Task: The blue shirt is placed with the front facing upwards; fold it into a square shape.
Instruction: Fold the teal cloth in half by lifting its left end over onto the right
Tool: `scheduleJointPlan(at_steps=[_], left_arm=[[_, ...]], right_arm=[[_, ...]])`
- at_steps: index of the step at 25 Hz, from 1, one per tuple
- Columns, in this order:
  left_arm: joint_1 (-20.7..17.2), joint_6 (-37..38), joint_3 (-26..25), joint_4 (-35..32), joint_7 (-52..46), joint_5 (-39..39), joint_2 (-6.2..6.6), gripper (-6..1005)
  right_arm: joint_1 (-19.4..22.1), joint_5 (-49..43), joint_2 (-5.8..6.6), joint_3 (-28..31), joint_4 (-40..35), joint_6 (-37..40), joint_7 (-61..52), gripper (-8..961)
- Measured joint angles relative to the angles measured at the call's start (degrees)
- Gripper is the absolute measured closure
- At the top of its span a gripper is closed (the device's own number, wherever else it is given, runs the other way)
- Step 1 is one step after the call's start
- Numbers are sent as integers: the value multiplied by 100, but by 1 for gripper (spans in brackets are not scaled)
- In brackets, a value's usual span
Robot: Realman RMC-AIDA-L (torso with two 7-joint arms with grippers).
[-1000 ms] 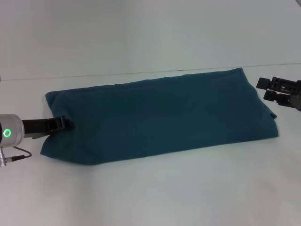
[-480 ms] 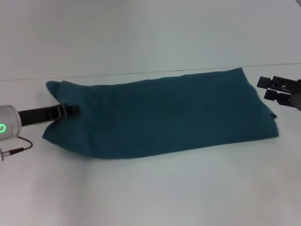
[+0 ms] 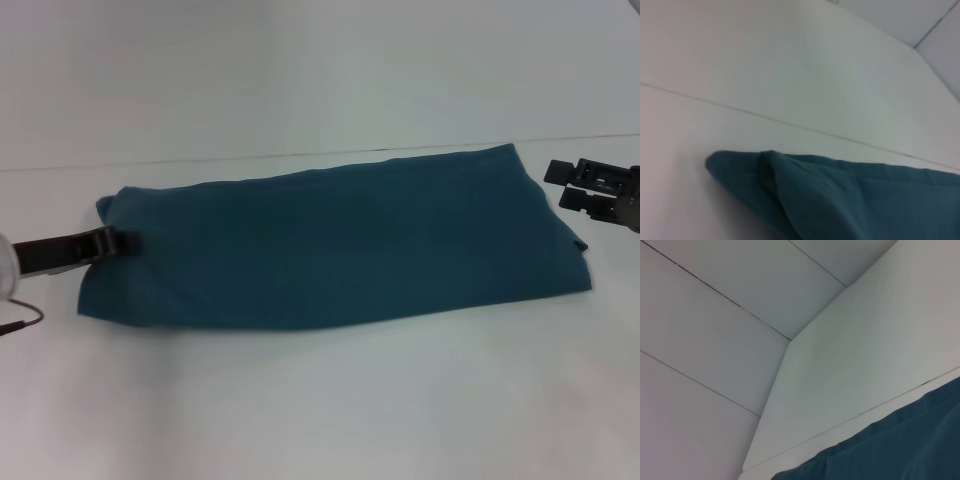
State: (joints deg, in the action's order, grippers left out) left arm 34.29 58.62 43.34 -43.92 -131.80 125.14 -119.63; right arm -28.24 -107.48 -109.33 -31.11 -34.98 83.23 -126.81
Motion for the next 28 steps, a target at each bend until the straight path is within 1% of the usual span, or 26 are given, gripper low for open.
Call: scheduleJointPlan(at_steps=[7, 15, 20, 25, 28], left_arm=[[-9, 4, -434, -48, -249, 740, 80, 921], [41, -46, -923, -109, -509, 1744, 213, 921], [98, -72, -1041, -211, -691, 2222, 283, 921], [101, -78, -1086, -377, -829, 2349, 291, 921], [103, 32, -1005, -626, -892, 2374, 275, 920]], right_arm=[[22, 1, -1, 0, 7, 5, -13, 158], [31, 0, 0, -1, 9, -10, -19, 158], [32, -14, 3, -1, 9, -27, -20, 158], [23, -19, 10, 0, 9, -35, -20, 158], [8, -19, 8, -7, 9, -36, -19, 158]])
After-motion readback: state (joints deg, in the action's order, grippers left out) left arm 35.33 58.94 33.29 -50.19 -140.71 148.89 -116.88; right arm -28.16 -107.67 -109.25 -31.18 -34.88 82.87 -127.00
